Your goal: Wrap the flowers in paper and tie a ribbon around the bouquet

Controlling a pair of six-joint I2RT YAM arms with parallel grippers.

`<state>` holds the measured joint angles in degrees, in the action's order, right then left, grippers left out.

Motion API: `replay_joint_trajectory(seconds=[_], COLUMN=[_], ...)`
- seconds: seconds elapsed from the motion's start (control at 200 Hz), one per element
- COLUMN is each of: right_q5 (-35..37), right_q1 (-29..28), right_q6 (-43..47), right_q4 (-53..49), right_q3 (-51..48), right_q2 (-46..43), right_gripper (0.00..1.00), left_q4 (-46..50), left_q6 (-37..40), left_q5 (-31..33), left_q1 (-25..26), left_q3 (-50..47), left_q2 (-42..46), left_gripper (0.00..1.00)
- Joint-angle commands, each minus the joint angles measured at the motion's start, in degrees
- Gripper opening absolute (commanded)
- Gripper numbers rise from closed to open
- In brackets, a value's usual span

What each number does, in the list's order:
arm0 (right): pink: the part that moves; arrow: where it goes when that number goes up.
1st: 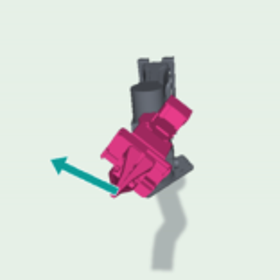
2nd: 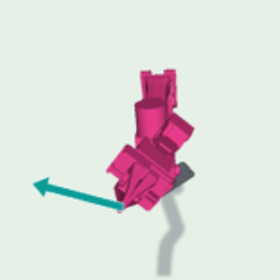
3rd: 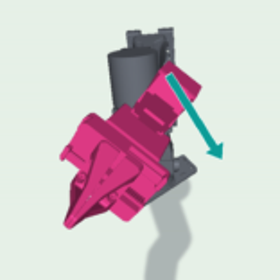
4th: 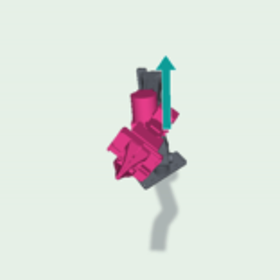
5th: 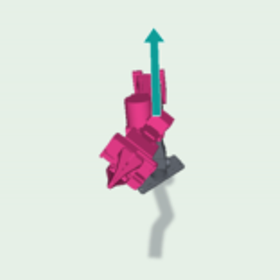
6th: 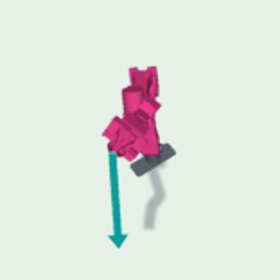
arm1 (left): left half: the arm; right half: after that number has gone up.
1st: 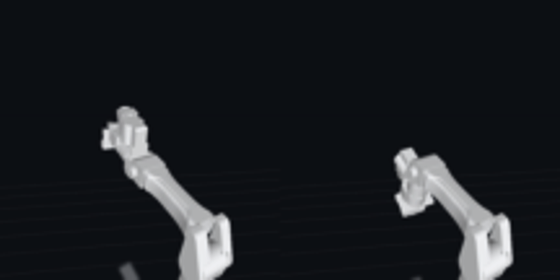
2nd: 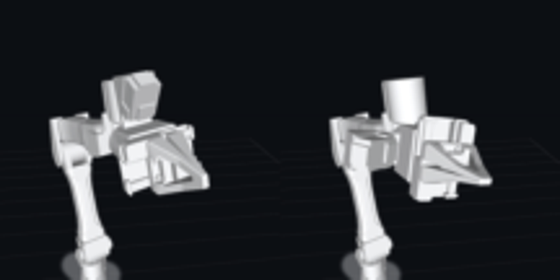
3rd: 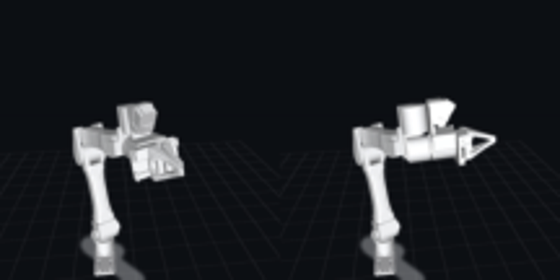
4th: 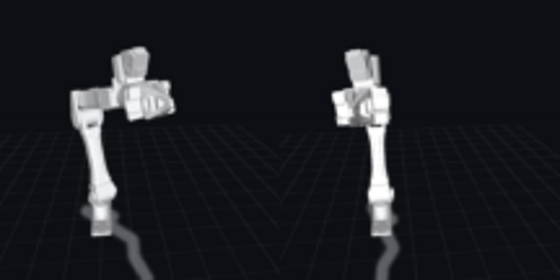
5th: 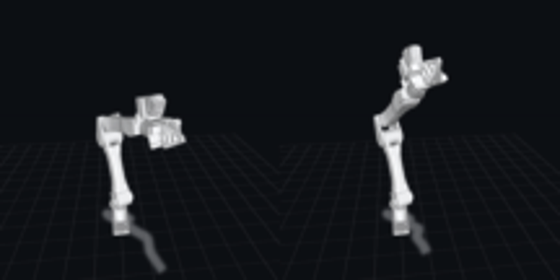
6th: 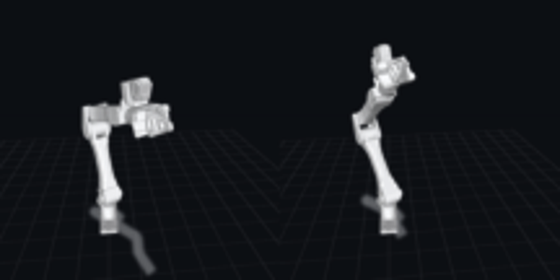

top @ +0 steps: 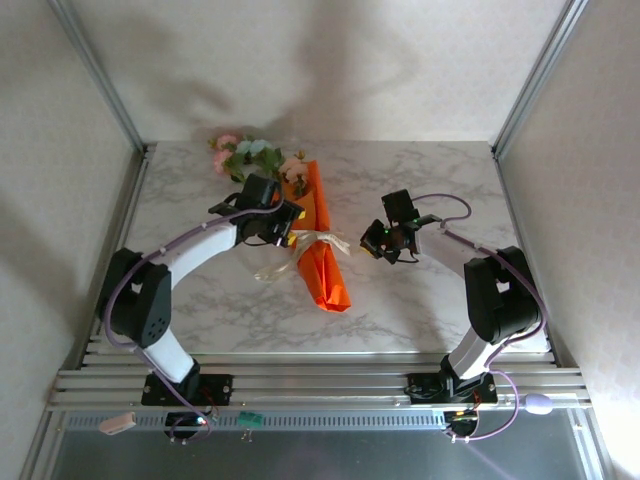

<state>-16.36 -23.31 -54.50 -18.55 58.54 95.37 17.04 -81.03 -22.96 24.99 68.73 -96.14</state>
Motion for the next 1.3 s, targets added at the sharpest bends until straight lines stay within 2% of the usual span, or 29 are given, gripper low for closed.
replay_joint_trajectory(seconds=[0.0, 0.12, 0.285, 0.495, 0.666, 0.716, 0.796, 1.136, 1.291], right_q5=[-0.3, -0.3, -0.4, -0.5, -0.5, -0.6, -0.6, -0.9, -2.2], right_q1=[-0.5, -0.4, -0.4, -0.5, -0.5, -0.5, -0.6, -0.6, -0.6], right_q6=[-0.5, -0.5, -0.7, -0.9, -1.2, -1.2, -1.3, -2.3, -3.7], right_q4=[0.4, 0.5, 0.8, 1.2, 1.5, 1.6, 1.8, 2.3, 5.3], right_q3=[-1.0, -1.0, -1.3, -1.6, -1.7, -1.8, -1.8, -1.8, -2.8], right_q2=[0.0, -0.1, -0.1, -0.2, -0.2, -0.1, 0.0, 0.8, 1.0], right_gripper=[0.00, 0.00, 0.00, 0.00, 0.00, 0.00, 0.00, 0.00, 0.09], left_q4=[5.2, 10.4, 8.1, 6.4, 7.2, 7.6, 7.4, 9.6, 11.0], left_q6=[0.6, 2.3, 0.9, 0.8, 1.5, 1.8, 1.9, 3.9, 5.3], left_q5=[0.5, 3.3, 1.3, 1.2, 2.4, 3.3, 4.5, 6.0, 6.3], left_q1=[0.0, -0.1, 0.1, 0.2, 0.2, 0.2, 0.3, -0.8, -1.2], left_q3=[2.6, 3.6, 2.4, 3.8, 3.4, 3.7, 3.7, 2.2, 2.1], left_q2=[-0.4, 0.4, -0.8, -4.1, -4.7, -4.9, -4.3, -1.2, -0.2], left_gripper=[0.46, 0.45, 0.47, 0.32, 0.31, 0.24, 0.00, 0.00, 0.00])
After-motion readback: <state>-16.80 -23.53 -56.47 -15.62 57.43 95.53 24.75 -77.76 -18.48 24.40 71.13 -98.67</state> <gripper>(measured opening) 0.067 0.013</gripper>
